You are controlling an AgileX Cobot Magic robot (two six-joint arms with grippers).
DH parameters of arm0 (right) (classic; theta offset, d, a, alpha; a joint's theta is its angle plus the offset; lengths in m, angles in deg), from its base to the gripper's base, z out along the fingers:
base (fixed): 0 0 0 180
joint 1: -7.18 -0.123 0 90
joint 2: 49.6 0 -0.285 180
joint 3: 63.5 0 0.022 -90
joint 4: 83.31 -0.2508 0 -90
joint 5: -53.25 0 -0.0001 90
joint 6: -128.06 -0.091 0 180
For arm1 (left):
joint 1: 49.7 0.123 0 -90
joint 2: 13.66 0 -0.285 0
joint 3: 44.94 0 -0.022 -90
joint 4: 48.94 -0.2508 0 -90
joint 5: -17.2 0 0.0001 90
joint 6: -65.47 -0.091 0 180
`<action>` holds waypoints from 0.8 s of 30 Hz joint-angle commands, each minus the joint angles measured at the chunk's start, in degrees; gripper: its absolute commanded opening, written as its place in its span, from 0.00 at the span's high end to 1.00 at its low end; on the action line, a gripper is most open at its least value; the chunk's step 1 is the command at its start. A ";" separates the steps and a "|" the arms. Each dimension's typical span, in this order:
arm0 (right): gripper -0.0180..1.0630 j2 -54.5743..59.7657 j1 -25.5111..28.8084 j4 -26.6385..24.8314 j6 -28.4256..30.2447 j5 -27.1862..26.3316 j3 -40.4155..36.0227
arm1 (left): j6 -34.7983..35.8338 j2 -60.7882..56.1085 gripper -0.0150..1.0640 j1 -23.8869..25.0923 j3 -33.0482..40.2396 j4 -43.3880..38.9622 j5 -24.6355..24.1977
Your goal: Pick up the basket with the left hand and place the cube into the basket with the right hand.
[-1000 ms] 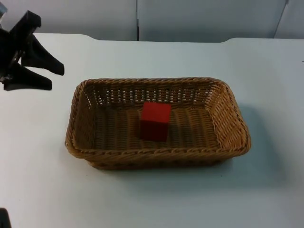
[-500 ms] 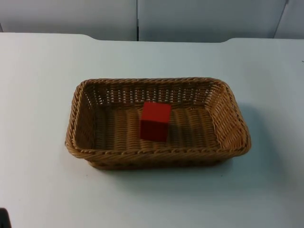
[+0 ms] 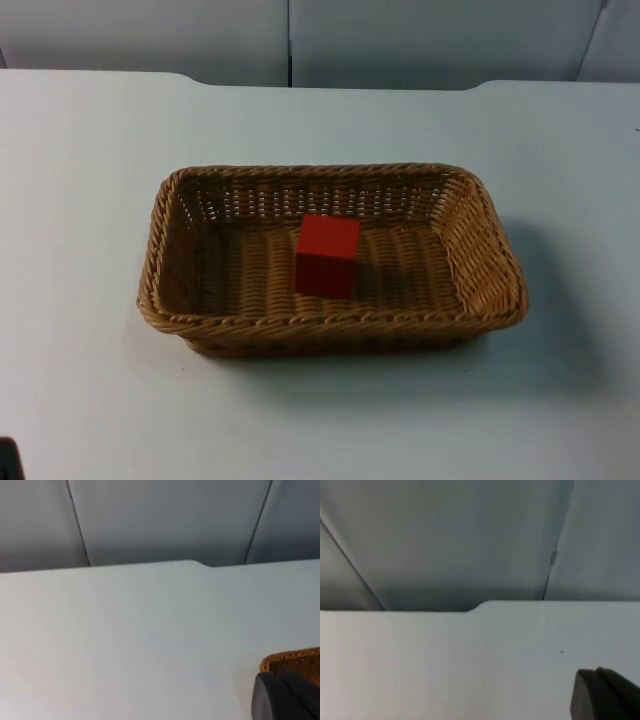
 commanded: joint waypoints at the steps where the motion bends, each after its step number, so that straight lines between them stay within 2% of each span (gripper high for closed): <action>1: 0.99 -8.00 3.65 3.48 -1.64 -0.13 -0.24 | 6.05 -8.90 0.99 -2.80 2.43 -8.50 -1.15; 3: 0.99 -10.54 5.19 3.74 -1.64 -0.13 -0.24 | 6.69 -10.35 0.99 -3.67 2.91 -9.61 -1.30; 4: 0.99 -12.90 7.21 3.74 -1.64 -0.13 -0.24 | 7.27 -13.82 0.99 -5.69 5.03 -11.84 -3.51; 7: 0.99 -18.84 11.79 3.74 -2.96 -0.13 -0.24 | 10.88 -18.91 0.99 -7.29 8.19 -17.33 -9.57; 8: 0.99 -18.84 11.79 3.74 -2.96 -0.13 -0.24 | 10.88 -18.91 0.99 -7.29 8.19 -17.33 -9.57; 9: 0.99 -20.33 12.05 3.74 -2.96 -0.13 -0.24 | 11.91 -21.39 0.99 -7.29 10.00 -19.39 -12.47; 15: 0.99 -27.31 12.05 1.67 -2.43 -0.13 -0.24 | 15.80 -30.90 0.99 -7.29 13.34 -18.14 -12.63; 19: 0.99 -31.34 12.05 1.79 -2.43 -0.13 -0.24 | 15.80 -37.21 0.99 -7.78 13.48 -17.03 -12.63; 24: 0.99 -35.92 11.32 1.88 -2.43 -0.13 -0.24 | 14.74 -44.31 0.99 -8.92 15.12 -19.94 -12.63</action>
